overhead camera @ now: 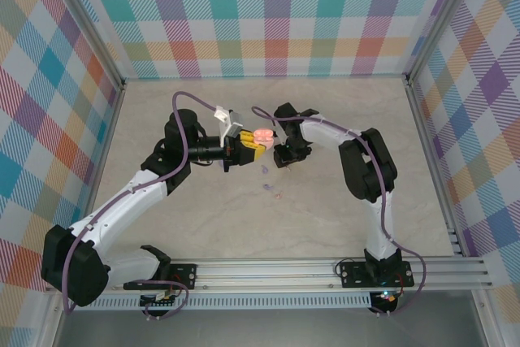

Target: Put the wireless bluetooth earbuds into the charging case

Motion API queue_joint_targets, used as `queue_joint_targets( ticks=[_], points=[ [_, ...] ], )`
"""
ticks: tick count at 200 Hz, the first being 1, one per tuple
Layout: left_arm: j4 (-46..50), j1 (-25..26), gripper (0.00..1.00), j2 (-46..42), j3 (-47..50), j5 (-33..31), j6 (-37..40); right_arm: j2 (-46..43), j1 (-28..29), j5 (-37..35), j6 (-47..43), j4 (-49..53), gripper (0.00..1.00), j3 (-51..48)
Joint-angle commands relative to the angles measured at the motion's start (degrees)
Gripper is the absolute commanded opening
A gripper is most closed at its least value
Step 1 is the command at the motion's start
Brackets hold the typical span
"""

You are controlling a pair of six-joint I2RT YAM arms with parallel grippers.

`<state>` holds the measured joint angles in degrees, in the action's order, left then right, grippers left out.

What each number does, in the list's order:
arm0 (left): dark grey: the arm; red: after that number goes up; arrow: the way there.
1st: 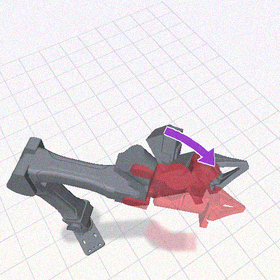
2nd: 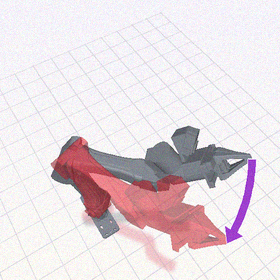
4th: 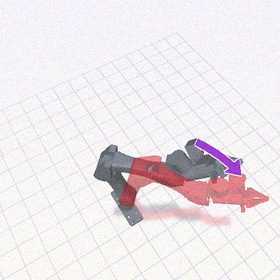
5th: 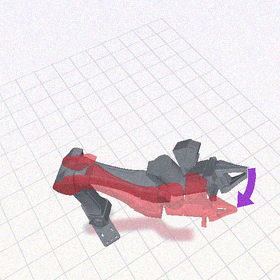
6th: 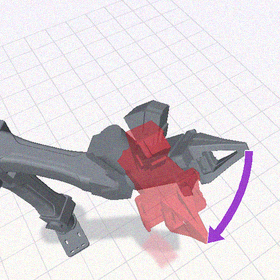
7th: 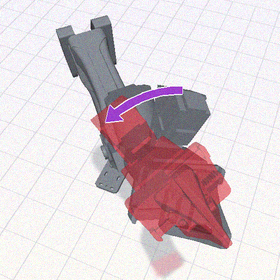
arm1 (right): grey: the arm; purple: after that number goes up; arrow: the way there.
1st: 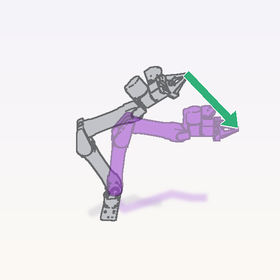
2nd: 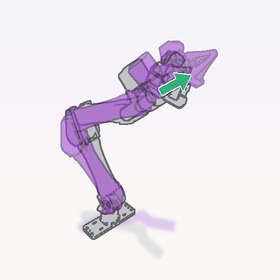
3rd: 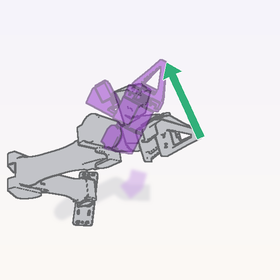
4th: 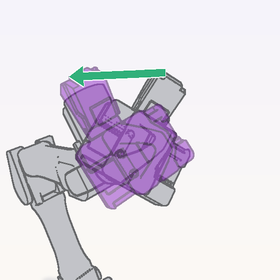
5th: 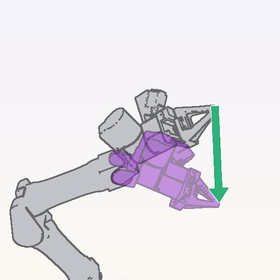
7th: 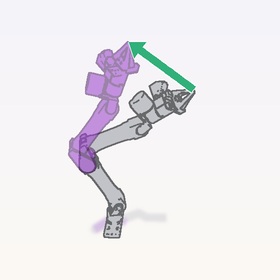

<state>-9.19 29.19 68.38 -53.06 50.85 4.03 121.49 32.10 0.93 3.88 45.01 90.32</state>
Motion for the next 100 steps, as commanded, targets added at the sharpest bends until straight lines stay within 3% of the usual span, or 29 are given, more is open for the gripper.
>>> queue_joint_targets(
  ticks=[1,100],
  points=[
    [-1.9,0.8,0.16,-1.1,0.6,0.0,-0.4,1.6,0.8,-0.9,-2.1,2.7,0.42,1.7],
    [-2.0,0.9,0.16,-1.1,0.8,-0.3,-0.6,2.8,2.6,-3.5,-4.1,3.6,0.39,2.2]
  ],
)
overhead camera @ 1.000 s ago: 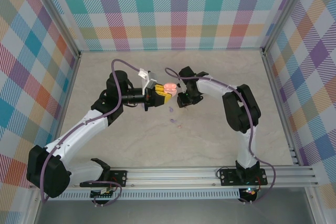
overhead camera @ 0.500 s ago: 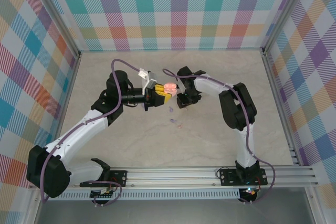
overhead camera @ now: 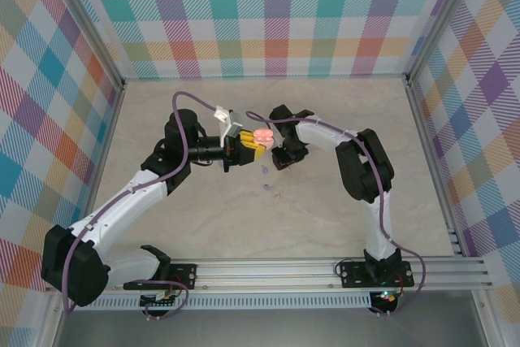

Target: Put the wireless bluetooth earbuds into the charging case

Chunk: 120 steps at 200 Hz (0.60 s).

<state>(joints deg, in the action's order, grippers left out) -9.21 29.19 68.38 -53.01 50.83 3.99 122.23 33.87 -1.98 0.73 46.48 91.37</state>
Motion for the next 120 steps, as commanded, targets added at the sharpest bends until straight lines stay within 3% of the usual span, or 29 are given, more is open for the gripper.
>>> queue_joint_targets(
  ticks=[1,120],
  points=[
    [-2.0,0.9,0.16,-1.2,0.8,-0.3,-0.5,2.1,0.8,-0.6,-1.0,2.2,0.39,1.1],
    [-2.1,0.8,0.16,-1.1,0.7,-0.4,-0.5,3.0,2.1,-4.5,-0.7,2.2,0.32,0.5]
  ],
)
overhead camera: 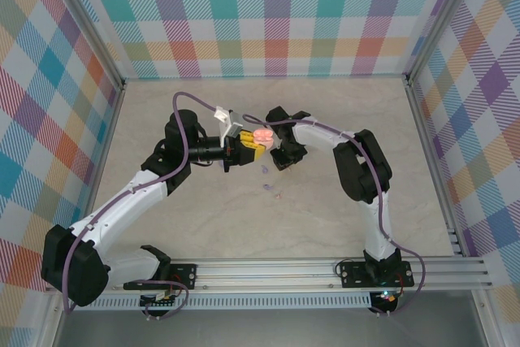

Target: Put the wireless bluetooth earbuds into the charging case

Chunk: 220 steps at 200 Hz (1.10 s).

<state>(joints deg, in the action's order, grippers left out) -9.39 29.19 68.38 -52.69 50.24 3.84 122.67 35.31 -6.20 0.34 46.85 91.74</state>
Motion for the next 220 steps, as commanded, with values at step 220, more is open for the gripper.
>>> queue_joint_targets(
  ticks=[220],
  points=[
    [0.2,0.9,0.16,2.6,0.2,-5.7,-0.9,-7.3,-11.6,11.7,15.0,-8.2,0.27,-11.2]
  ],
)
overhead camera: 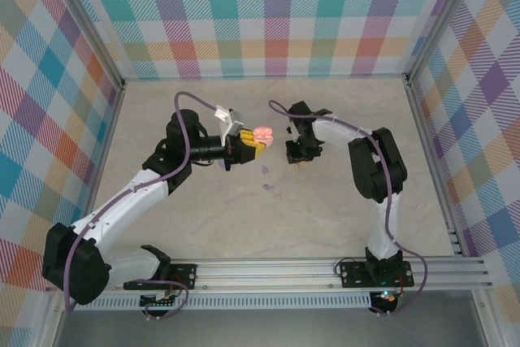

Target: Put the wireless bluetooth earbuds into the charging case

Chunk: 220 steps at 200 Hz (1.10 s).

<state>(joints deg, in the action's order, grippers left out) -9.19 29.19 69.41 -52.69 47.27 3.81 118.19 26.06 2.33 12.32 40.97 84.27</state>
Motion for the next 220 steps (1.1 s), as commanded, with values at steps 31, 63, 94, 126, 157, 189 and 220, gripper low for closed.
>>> queue_joint_targets(
  ticks=[31,63,94,126,157,189,220],
  points=[
    [-0.9,0.9,0.16,4.2,0.4,-5.3,-2.4,-6.8,-5.5,8.8,5.2,-7.3,0.26,-8.4],
    [-4.8,0.9,0.16,7.1,1.1,-7.3,-4.9,-11.9,-8.6,15.4,8.0,-13.5,0.26,-13.8],
    [-10.2,0.8,0.16,9.0,2.5,-8.8,-7.5,-16.8,-10.5,20.0,10.8,-18.3,0.26,-18.0],
    [-13.1,0.8,0.16,10.1,3.8,-9.5,-8.0,-21.5,-10.8,23.7,12.7,-21.6,0.26,-20.6],
    [-14.9,0.9,0.16,11.0,4.6,-9.7,-8.0,-26.5,-10.8,26.5,13.8,-24.4,0.27,-22.7],
    [-16.4,0.9,0.16,11.6,5.1,-10.1,-7.9,-31.8,-10.8,28.8,14.4,-26.4,0.28,-23.7],
    [-17.5,0.9,0.16,12.1,5.5,-10.4,-7.8,-36.4,-10.8,31.4,15.8,-28.7,0.28,-24.6]
  ],
)
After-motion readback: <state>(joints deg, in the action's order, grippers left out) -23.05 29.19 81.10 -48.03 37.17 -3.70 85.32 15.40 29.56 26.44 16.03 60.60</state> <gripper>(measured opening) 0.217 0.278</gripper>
